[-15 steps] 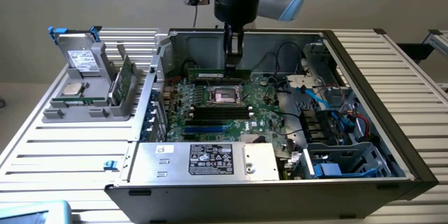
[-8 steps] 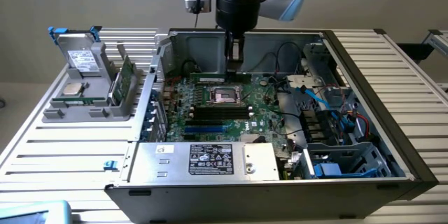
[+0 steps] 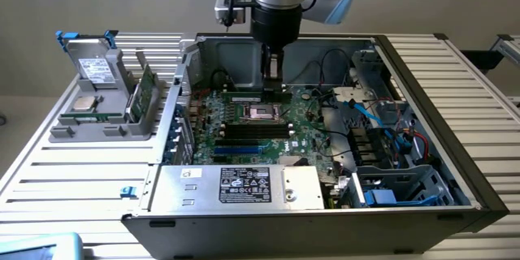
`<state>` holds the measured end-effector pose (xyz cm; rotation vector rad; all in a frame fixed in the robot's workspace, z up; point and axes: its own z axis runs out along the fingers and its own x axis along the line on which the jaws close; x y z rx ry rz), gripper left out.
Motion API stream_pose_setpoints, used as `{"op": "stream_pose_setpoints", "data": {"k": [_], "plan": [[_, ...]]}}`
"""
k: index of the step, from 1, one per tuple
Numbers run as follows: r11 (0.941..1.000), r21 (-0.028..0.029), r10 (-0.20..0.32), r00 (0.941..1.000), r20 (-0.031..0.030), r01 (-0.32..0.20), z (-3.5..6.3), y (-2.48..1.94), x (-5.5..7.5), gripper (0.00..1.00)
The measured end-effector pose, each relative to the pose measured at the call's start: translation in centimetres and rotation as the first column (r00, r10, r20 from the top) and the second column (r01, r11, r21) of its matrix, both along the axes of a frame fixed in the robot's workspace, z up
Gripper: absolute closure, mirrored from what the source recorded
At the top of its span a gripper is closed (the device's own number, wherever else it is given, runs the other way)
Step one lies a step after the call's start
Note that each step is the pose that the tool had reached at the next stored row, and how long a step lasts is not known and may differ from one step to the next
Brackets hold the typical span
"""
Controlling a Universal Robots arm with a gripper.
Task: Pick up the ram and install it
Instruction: 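Insert the ram into the slot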
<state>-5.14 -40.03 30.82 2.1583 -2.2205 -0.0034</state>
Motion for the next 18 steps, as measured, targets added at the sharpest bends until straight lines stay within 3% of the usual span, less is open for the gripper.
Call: {"op": "stream_pose_setpoints", "data": {"k": [6, 8, 12, 18], "plan": [[1.0, -0.001, 0.0, 1.0, 0.0016, 0.0, -0.85, -0.09, 0.0, 0.87], [1.0, -0.0062, 0.001, 1.0, 0.0016, -0.001, -1.07, -0.1, 0.0, 0.87], [0.9997, -0.0225, 0.003, 1.0, 0.0019, -0.003, -1.5, -0.09, 0.1, 0.87], [0.9996, -0.0237, 0.014, 0.9999, 0.0019, -0.014, -2.58, -0.09, 0.3, 0.87]]}}
